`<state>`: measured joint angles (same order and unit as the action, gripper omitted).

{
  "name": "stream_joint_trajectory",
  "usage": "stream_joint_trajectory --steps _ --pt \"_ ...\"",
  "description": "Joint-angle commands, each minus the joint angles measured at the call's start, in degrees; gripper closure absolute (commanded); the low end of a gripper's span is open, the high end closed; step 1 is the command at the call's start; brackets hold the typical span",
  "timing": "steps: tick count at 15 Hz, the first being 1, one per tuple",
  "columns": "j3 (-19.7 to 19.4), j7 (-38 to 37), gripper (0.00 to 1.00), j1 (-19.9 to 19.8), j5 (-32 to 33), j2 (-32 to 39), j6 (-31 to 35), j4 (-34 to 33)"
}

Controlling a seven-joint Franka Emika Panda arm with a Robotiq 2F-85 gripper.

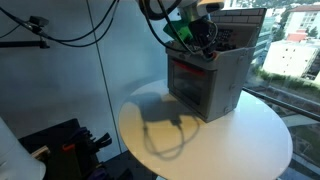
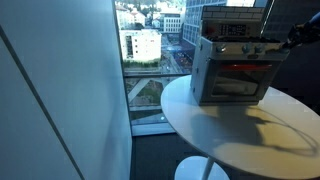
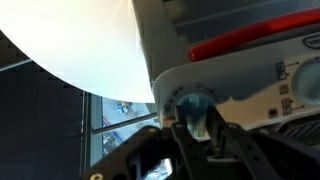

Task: Turn the far right stove knob clockwise once

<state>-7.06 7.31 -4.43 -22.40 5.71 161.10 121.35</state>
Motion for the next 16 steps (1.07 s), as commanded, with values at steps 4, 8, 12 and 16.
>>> stream_joint_trajectory --steps 4,8,12,16 --pt "0.2 0.6 0.94 0.0 -0.4 0.7 0.5 -1.3" --pt "0.2 -0.2 0.94 -0.2 -1.5 0.5 0.5 -1.2" --pt "0.1 -1.7 0.94 -0.3 -4.0 0.2 0.9 -1.0" --pt "0.0 -4.1 0.94 -0.3 -8.0 0.0 1.8 -0.7"
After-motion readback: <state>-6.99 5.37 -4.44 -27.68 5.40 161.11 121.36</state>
